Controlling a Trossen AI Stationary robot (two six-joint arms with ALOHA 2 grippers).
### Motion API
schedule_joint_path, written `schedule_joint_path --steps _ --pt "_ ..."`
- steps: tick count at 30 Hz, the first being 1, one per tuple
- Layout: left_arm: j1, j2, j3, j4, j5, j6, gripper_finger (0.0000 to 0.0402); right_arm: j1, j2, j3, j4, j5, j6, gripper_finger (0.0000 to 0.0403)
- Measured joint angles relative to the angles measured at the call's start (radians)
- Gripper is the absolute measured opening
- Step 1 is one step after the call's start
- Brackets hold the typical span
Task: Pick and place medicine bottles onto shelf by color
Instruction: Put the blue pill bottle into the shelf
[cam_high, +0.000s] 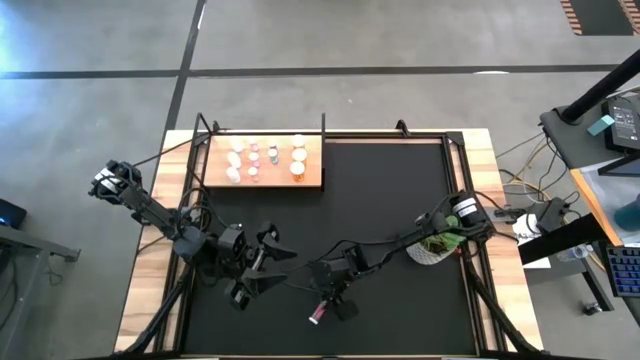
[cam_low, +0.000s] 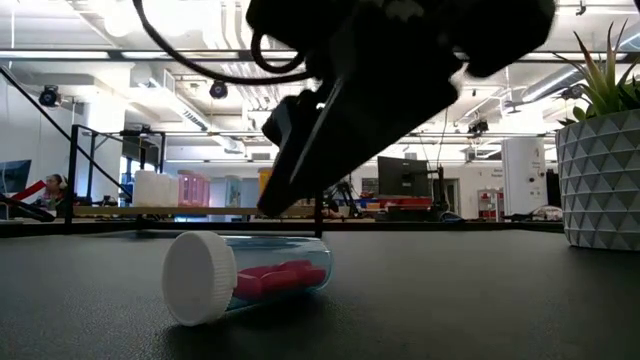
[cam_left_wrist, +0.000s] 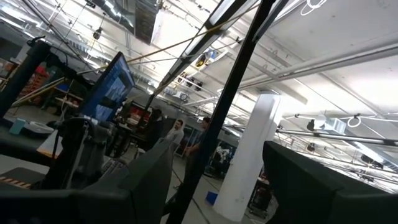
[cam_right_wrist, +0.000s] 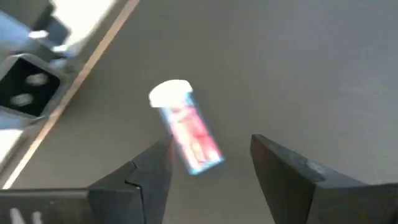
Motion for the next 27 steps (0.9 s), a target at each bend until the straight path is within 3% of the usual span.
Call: schedule_joint_path --steps 10,20,27 --pt "0.0 0.0 0.0 0.0 0.0 -0.001 0.0233 0.01 0.022 -0.001 0.031 -0.04 -0.122 0.0204" --pt "0.0 0.0 0.0 -0.001 0.0 -0.001 0.0233 0.01 0.087 -0.002 0.077 -0.043 -0.127 0.0189" --pt "0.0 0.0 0.0 -0.001 0.0 -0.001 0.0233 0.011 0.102 0.0 0.09 -0.039 -0.115 0.0149"
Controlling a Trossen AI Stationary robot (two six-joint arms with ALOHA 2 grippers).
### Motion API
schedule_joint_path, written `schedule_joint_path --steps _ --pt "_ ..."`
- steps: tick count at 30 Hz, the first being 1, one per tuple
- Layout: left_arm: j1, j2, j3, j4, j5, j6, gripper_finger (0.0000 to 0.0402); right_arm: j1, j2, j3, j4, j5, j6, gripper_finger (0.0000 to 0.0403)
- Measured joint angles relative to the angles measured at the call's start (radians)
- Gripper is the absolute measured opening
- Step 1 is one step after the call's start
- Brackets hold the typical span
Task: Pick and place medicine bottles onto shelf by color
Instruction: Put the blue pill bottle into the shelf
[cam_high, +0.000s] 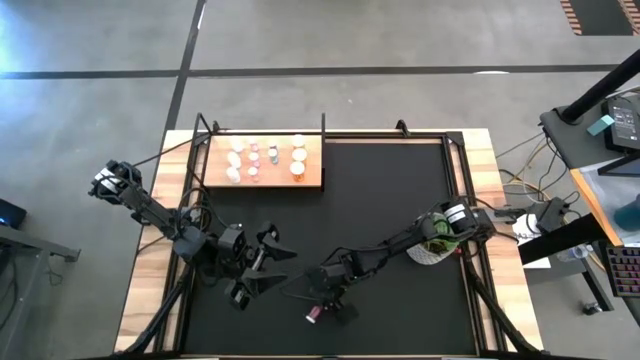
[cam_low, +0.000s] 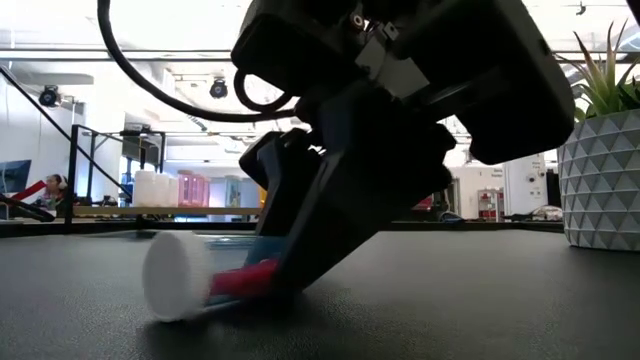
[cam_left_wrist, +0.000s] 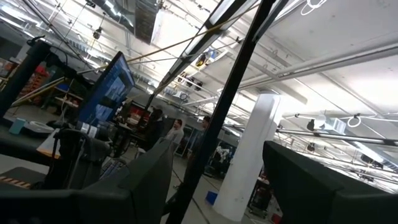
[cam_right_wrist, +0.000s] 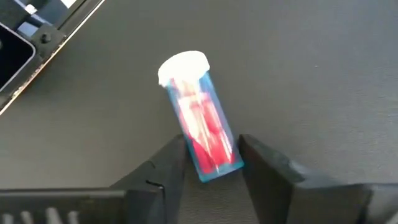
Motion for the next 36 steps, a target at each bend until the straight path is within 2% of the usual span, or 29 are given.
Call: schedule_joint_path --steps 5,8,16,25,30,33,36 --pt "0.0 0.0 0.0 0.0 0.0 0.0 0.0233 -0.001 0.001 0.0 0.001 0.0 0.027 0.0099" --pt "0.0 0.0 0.0 0.0 0.0 0.0 0.0233 -0.002 -0.003 0.0 -0.011 -0.018 0.049 0.0082" --pt "0.0 0.0 0.0 0.0 0.0 0.0 0.0233 -0.021 -0.094 -0.003 -0.183 -0.035 0.027 0.0105" --pt "0.0 0.0 0.0 -0.004 0.0 0.0 0.0233 -0.061 -0.327 -0.013 -0.488 -0.024 -0.019 0.0095" --pt "0.0 0.0 -0.001 -0.038 -0.003 0.001 0.0233 -0.076 -0.507 -0.063 -0.549 0.079 -0.03 0.0106" --pt "0.0 0.0 -0.001 -0.07 -0.069 0.003 0.0233 -0.087 -0.619 -0.1 -0.542 0.133 -0.001 0.0105" --pt "0.006 0.0 -0.001 -0.118 -0.219 0.009 0.0233 -0.1 -0.719 -0.131 -0.516 0.177 0.033 0.0101"
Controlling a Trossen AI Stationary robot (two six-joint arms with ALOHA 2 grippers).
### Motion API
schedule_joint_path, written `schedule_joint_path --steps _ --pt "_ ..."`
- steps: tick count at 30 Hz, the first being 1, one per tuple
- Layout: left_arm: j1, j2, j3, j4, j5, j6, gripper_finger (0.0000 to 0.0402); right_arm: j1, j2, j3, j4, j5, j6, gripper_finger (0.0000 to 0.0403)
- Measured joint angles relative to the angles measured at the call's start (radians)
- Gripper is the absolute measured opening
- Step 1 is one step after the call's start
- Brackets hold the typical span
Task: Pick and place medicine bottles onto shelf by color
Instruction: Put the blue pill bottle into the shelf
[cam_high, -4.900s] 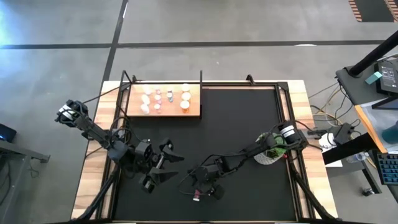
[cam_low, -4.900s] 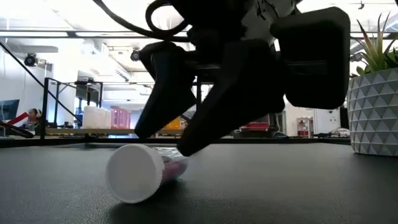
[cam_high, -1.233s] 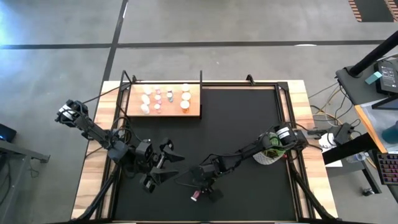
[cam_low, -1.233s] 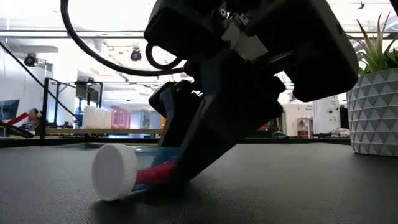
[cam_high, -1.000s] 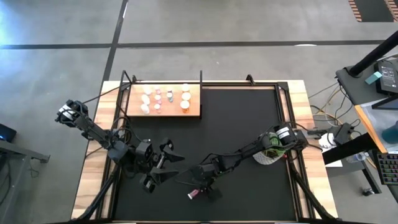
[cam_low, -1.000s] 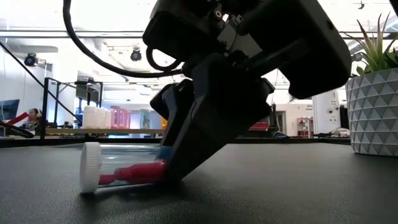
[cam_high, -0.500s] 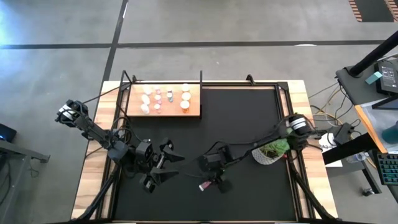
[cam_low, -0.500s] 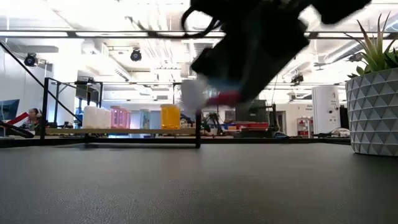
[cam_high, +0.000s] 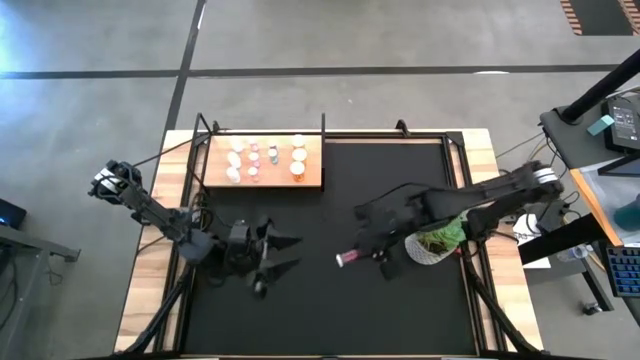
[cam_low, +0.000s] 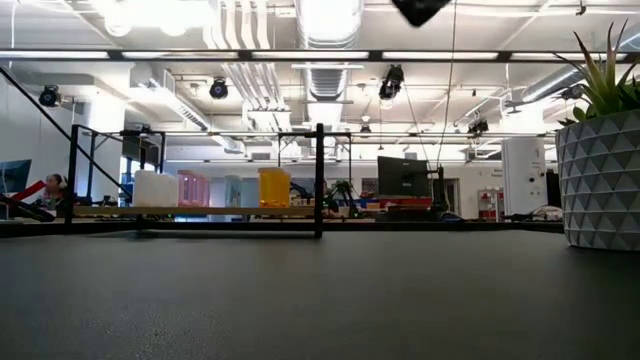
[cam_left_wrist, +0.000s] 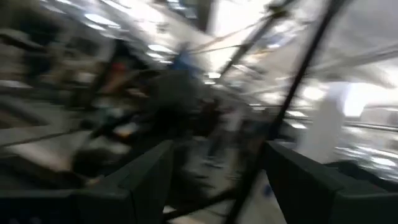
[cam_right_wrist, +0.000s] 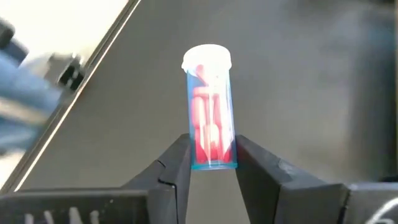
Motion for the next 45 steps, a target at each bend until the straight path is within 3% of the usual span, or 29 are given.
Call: schedule_joint_path --steps 5,10,24,45 --pt "0.04 0.0 0.0 -0.057 -0.185 0.075 0.0233 -0.016 -0.102 -0.015 0.101 0.147 0.053 0.01" --pt "0.139 0.0 0.0 -0.068 -0.219 0.078 0.0233 -0.044 -0.115 -0.015 0.282 0.268 0.109 0.0107" --pt "0.319 -0.009 0.003 -0.203 0.04 0.134 0.0233 -0.16 -0.099 -0.01 0.322 0.271 0.098 0.0101" --pt "0.357 -0.009 0.02 -0.266 0.044 0.202 0.0233 -0.161 -0.101 -0.004 0.315 0.268 -0.025 0.0102"
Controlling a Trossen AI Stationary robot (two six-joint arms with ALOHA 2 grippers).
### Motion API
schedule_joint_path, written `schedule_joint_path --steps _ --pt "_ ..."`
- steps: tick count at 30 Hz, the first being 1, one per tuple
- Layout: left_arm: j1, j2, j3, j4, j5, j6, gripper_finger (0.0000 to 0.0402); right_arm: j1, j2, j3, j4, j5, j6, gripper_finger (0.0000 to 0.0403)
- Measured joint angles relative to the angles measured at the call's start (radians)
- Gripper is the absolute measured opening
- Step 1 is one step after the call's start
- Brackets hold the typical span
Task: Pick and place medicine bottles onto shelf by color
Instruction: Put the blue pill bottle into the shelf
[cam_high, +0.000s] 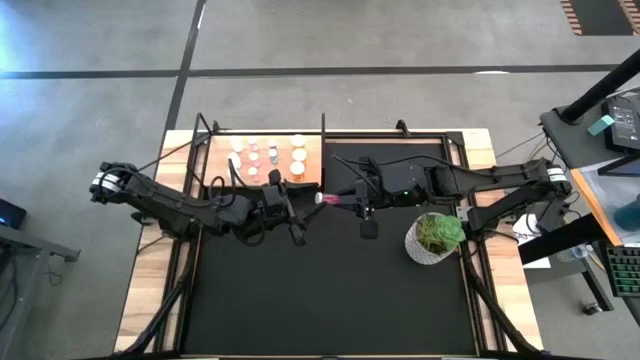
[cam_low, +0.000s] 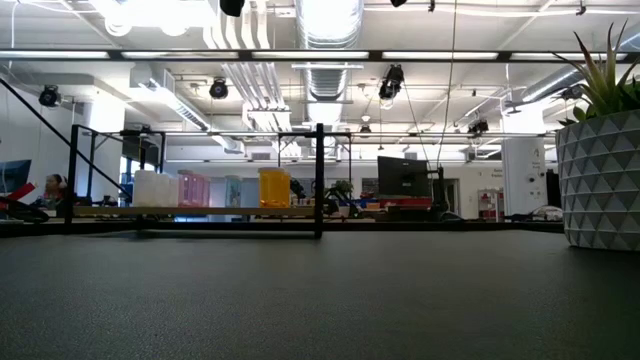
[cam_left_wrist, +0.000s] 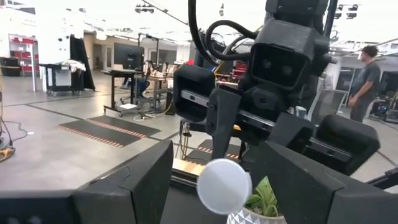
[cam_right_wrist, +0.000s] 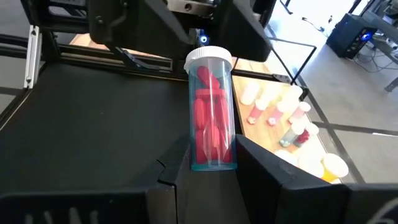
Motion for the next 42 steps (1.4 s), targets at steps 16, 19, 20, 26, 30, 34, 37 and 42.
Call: schedule_joint_path --steps 16,19,20,26,30,34,37,42 --pt "0.0 0.0 0.002 -0.034 0.02 -0.104 0.0191 0.0 -0.014 0.0 0.015 0.001 -0.017 0.0102" --pt "0.0 0.0 0.001 -0.036 0.042 -0.116 0.017 0.0 -0.014 0.0 0.015 0.0 -0.017 0.0102" --pt "0.0 0.0 0.001 -0.035 0.044 -0.124 0.0164 0.0 -0.014 0.0 0.015 0.0 -0.017 0.0102" --pt "0.0 0.0 0.002 -0.035 0.052 -0.129 0.0135 0.0 -0.014 0.0 0.015 0.0 -0.017 0.0102" --pt "0.0 0.0 0.003 -0.035 0.052 -0.129 0.0118 0.0 -0.014 0.0 0.014 0.0 -0.017 0.0102" --pt "0.0 0.0 0.003 -0.035 0.052 -0.129 0.0108 0.0 -0.014 0.0 0.013 0.0 -0.017 0.0102" --pt "0.0 0.0 0.003 -0.035 0.053 -0.129 0.0107 0.0 -0.014 0.0 0.013 0.0 -0.017 0.0102" --pt "0.0 0.0 0.002 -0.035 0.054 -0.132 0.0106 0.0 -0.014 0.0 0.009 0.0 0.005 0.0102"
